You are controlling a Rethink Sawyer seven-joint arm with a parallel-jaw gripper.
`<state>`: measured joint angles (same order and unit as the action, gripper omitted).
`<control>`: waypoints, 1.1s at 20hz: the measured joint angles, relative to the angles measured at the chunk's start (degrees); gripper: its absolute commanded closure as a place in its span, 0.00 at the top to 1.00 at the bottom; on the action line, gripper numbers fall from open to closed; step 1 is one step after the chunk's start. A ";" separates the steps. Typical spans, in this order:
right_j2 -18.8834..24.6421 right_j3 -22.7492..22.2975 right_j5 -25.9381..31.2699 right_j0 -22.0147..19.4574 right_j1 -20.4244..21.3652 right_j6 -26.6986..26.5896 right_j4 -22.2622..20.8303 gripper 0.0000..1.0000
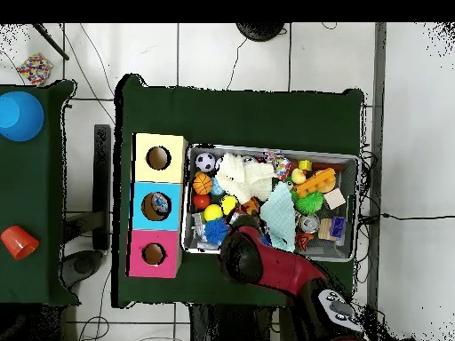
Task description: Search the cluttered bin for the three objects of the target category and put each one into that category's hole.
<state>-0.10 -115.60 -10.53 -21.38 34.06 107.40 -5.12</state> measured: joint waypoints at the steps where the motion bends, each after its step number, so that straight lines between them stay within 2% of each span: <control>1: 0.14 0.01 -0.01 -0.42 -0.14 0.00 -0.02 1.00; 9: 0.30 1.09 -0.02 -1.50 -1.63 0.00 0.00 1.00; 22: 0.73 1.09 -0.02 -2.23 -1.80 0.00 -0.01 1.00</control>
<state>0.63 -114.51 -10.56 -23.61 32.26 107.40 -5.13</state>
